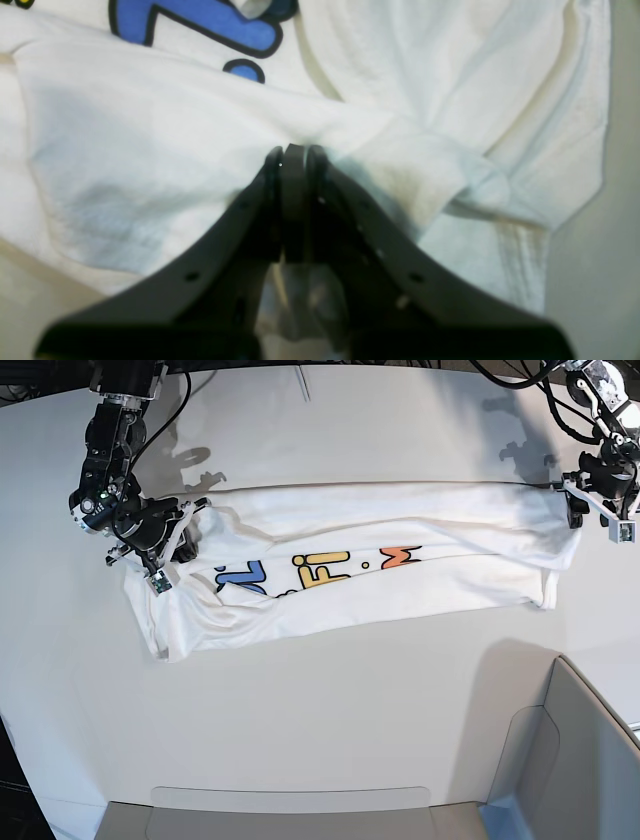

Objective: Layout the t-shirt on the table in an organized manner, then fold the t-shirt properly

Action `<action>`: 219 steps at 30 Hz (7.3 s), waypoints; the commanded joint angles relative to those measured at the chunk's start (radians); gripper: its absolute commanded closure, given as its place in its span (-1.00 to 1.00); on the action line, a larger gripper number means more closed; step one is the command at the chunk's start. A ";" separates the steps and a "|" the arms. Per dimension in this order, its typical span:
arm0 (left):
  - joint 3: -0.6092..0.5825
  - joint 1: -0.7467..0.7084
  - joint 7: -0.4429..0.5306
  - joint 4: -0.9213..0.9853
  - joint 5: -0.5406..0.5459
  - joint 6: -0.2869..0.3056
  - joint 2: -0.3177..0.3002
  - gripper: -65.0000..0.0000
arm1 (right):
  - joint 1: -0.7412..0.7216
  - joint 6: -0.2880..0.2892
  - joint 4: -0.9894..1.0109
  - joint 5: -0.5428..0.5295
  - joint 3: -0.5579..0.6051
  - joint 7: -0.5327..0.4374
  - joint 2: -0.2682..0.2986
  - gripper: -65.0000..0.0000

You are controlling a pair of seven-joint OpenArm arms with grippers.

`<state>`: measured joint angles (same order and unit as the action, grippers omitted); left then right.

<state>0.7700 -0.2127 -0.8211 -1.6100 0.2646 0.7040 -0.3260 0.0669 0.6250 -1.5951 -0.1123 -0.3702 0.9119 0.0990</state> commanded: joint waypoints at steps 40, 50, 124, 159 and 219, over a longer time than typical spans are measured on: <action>0.113 -0.018 0.151 -0.009 0.229 -0.006 0.021 -0.12 | 0.020 -0.006 0.000 0.072 -0.003 0.074 0.014 0.90; 0.036 -0.017 0.070 -0.045 0.359 -0.006 0.020 -0.12 | 0.021 -0.006 0.000 0.072 -0.003 0.074 0.014 0.90; -0.007 0.078 0.007 -0.037 0.146 -0.006 0.083 -0.11 | -0.124 0.073 -0.284 -0.142 -0.112 0.172 0.164 0.90; -0.008 0.080 0.007 -0.036 0.146 -0.006 0.078 -0.11 | -0.146 0.073 -0.308 -0.511 -0.350 0.172 0.166 0.90; -0.008 0.081 0.009 -0.037 0.146 -0.006 0.078 -0.11 | -0.144 0.073 -0.316 -0.685 -0.485 0.270 0.265 0.90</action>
<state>0.7593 -0.1413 -0.8371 -1.6295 0.3931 0.6968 -0.2321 -0.0616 0.6865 -1.8919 -0.7818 -0.8532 1.2053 0.3431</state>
